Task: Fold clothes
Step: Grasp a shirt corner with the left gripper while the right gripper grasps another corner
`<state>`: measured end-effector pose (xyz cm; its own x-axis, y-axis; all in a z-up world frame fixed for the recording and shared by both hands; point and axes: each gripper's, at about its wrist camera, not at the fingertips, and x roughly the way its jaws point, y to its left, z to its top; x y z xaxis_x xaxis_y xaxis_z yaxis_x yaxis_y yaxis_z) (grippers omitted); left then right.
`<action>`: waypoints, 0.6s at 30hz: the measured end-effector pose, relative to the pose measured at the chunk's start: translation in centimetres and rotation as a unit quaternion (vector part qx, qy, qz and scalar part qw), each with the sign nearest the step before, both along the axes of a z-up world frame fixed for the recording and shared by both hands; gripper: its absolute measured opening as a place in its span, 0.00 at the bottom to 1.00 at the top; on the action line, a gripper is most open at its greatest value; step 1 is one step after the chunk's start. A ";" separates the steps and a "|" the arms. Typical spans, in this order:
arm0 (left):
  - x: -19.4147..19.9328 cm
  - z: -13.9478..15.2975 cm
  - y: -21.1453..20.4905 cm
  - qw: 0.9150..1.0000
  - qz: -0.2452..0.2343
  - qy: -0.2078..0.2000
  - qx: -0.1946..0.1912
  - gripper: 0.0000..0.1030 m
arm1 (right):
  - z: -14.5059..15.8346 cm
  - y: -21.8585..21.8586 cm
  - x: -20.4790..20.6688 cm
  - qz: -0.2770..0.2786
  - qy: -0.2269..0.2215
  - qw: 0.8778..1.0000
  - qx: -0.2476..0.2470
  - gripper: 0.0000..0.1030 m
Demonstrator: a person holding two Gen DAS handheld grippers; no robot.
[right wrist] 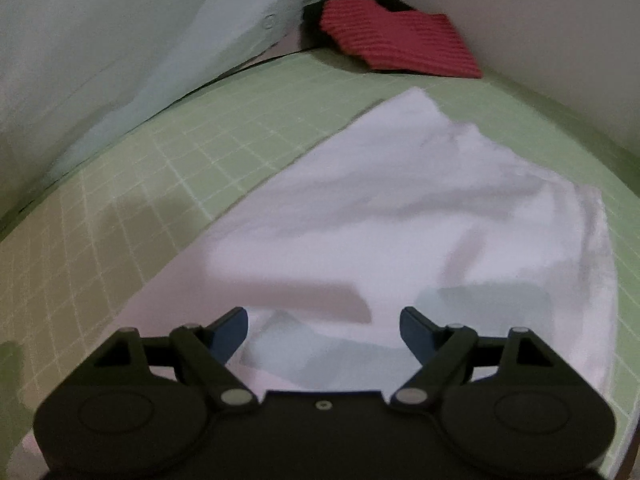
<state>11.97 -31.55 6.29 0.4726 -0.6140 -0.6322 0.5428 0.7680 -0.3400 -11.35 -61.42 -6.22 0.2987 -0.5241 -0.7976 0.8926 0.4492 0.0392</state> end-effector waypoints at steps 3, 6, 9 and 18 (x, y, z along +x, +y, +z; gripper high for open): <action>-2.2 2.5 0.0 0.996 -0.053 0.001 -0.068 0.08 | 0.3 -0.3 -1.5 -0.018 -0.008 1.000 -0.001 0.81; -2.6 4.4 2.2 0.995 -0.025 -0.021 -0.096 0.08 | 1.1 -0.3 -2.3 -0.026 -0.016 0.999 -0.012 0.81; -1.5 4.6 5.9 0.995 0.050 -0.041 -0.076 0.08 | 1.7 0.0 -2.8 -0.024 -0.015 0.999 -0.029 0.81; 2.5 -4.7 19.2 0.924 0.327 -0.010 0.197 0.10 | 1.3 2.3 -0.2 0.033 0.010 0.999 -0.026 0.81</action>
<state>14.45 -12.33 1.63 0.6752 0.0836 -0.7329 -0.0778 0.9961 0.0420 -11.59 -59.12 -4.89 0.3184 -0.5453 -0.7754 0.8615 0.5077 -0.0034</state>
